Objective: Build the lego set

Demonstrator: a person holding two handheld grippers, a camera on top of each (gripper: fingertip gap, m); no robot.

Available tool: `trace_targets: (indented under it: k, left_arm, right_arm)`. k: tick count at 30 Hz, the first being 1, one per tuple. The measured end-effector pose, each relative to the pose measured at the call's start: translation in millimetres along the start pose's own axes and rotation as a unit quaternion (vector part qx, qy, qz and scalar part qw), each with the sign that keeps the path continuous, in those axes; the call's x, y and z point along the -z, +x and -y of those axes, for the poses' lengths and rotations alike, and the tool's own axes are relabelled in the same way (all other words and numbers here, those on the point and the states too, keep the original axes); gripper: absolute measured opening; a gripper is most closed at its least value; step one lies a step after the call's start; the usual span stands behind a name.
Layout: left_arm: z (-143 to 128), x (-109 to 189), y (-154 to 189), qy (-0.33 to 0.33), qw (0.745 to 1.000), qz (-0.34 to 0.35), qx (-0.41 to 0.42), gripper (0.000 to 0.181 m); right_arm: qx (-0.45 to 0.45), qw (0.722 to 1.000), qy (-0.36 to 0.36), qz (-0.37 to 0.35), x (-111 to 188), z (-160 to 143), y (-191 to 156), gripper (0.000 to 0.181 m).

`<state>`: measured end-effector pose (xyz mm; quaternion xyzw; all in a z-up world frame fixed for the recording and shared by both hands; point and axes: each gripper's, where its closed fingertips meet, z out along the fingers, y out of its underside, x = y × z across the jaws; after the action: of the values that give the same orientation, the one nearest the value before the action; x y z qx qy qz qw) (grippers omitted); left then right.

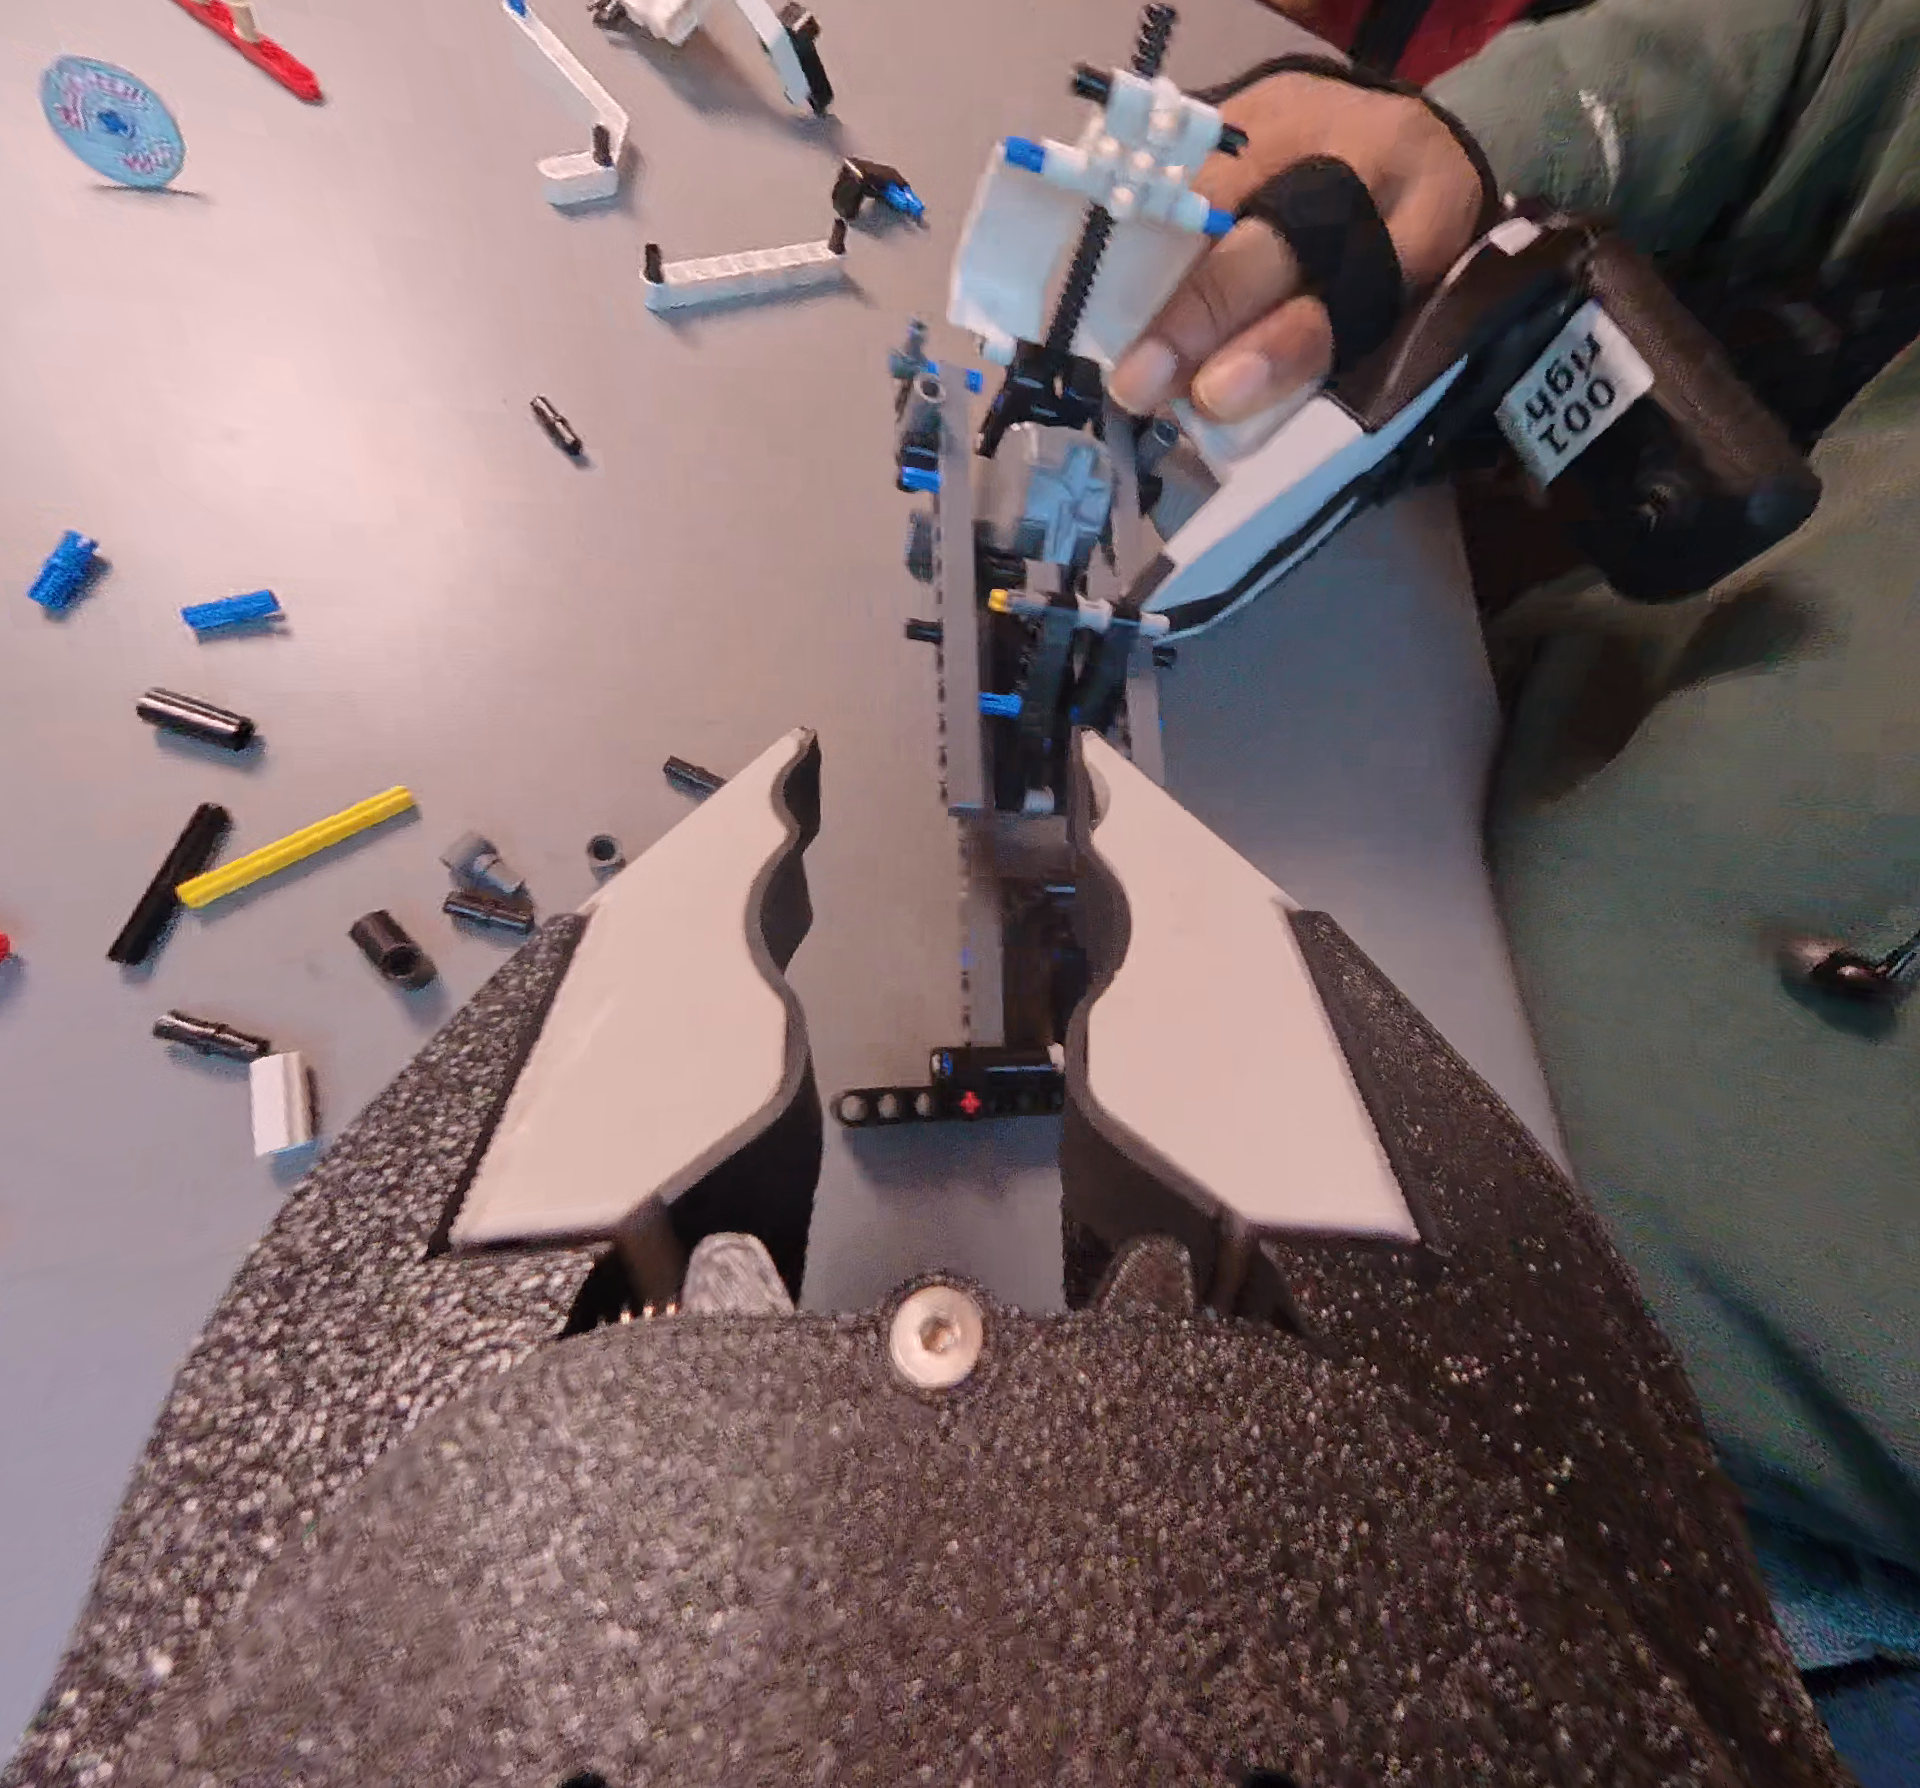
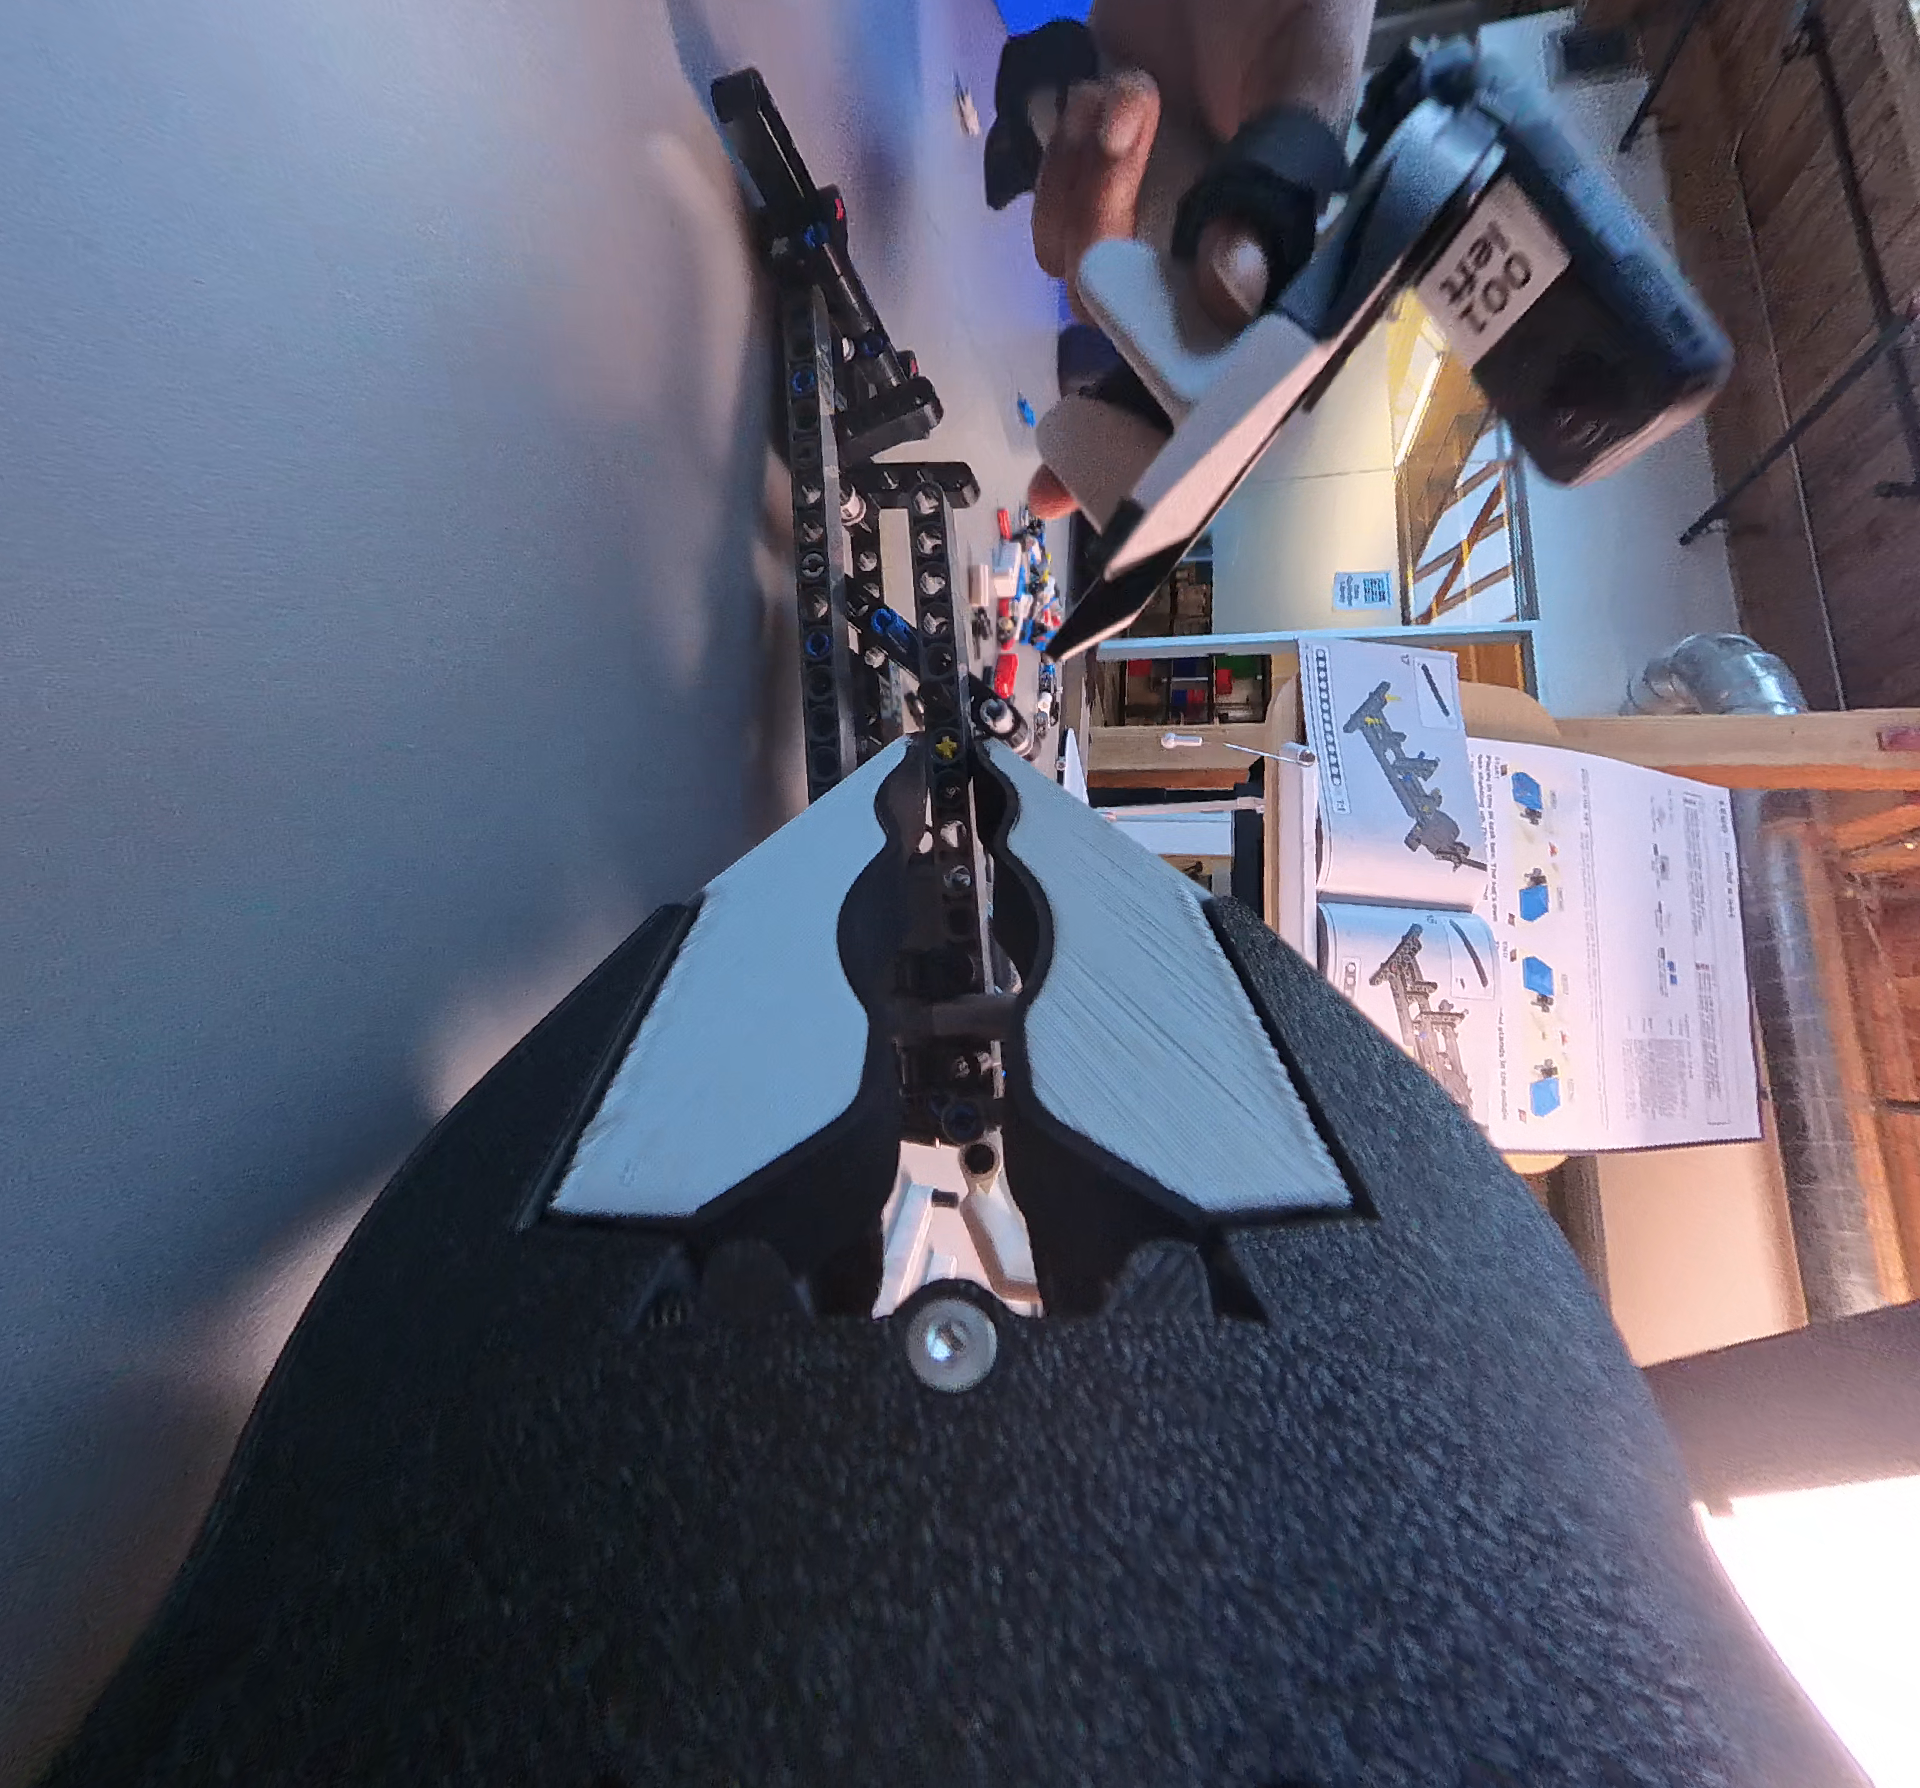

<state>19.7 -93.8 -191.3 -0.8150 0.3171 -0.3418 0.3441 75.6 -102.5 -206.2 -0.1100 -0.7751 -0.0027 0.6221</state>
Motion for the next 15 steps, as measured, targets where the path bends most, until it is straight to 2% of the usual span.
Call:
trace_targets:
  k: [2,5,8,11,15]
  left_arm:
    - [0,-10,3,-0.013,0.997,-0.051,0.05,0.045]
    - [-10,-34,14,-0.065,0.989,-0.112,0.075,0.039]
    - [-5,-49,24,-0.08,0.981,-0.152,0.093,0.018]
    - [-8,-57,30,-0.104,0.975,-0.171,0.097,0.016]
    - [-4,-58,29,-0.097,0.975,-0.166,0.112,0.015]
  right_arm:
    - [0.003,1.0,0.008,0.002,5,4,-2,0.008]
    - [0.007,1.0,0.02,0.01,10,11,-4,0.007]
    - [0.008,1.0,0.026,0.014,16,15,-6,0.007]
    - [0.004,0.999,0.031,0.017,21,18,-8,0.008]
    - [-0.001,1.0,0.027,0.015,24,15,-8,0.008]
